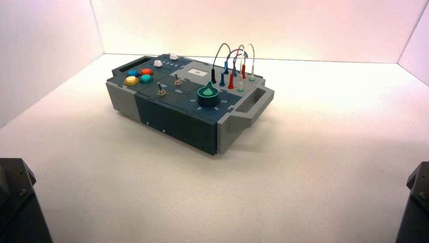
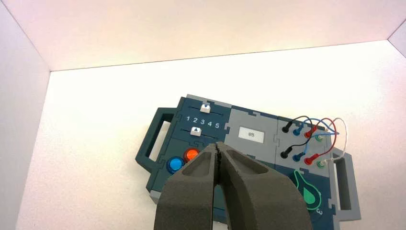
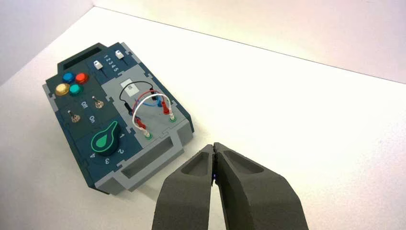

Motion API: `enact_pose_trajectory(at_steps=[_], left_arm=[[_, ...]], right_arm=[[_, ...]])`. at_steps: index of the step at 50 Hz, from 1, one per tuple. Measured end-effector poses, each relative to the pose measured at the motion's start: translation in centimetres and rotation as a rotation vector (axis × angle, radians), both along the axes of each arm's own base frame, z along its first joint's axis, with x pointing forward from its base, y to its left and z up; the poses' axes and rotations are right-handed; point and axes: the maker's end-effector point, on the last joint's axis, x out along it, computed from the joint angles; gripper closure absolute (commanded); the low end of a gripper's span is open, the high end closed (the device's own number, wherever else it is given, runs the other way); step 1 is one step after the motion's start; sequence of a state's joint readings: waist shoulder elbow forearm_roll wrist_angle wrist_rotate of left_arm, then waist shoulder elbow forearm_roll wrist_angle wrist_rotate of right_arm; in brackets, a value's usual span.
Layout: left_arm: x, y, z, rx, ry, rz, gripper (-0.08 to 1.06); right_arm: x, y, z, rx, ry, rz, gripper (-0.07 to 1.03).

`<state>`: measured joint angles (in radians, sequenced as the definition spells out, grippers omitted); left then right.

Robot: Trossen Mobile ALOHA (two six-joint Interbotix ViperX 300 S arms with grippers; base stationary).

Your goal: Move the top slider to position 5.

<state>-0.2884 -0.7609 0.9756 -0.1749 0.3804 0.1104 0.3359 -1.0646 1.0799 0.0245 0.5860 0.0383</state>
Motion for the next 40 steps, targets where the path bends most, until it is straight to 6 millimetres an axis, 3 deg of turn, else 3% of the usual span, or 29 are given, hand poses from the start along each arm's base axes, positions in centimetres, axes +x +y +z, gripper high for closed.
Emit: enact_pose_trajectory(at_steps=[20,25,32,40], left_arm=[[0.1,-0.1,-0.1,0.002,0.003,-0.002,1.01],[0.6,-0.2,-0.9,0.012,0.035,-0.001,1.01],[2.9,-0.9,-2.1,0.039,0.112,-0.007,1.01],[7.6,-2.3,-4.0,0.081,0.219,-0.021,1.01]], right_arm=[[0.0,0.0,0.0,-0.001,-0.001,0.0,0.99],[0.0,0.0,-0.1,-0.001,0.001,0.0,0.99],[0.0,0.0,-0.1,-0.001,0.001,0.0,0.99],[0.0,0.0,-0.1,-0.001,0.001,0.0,0.99]])
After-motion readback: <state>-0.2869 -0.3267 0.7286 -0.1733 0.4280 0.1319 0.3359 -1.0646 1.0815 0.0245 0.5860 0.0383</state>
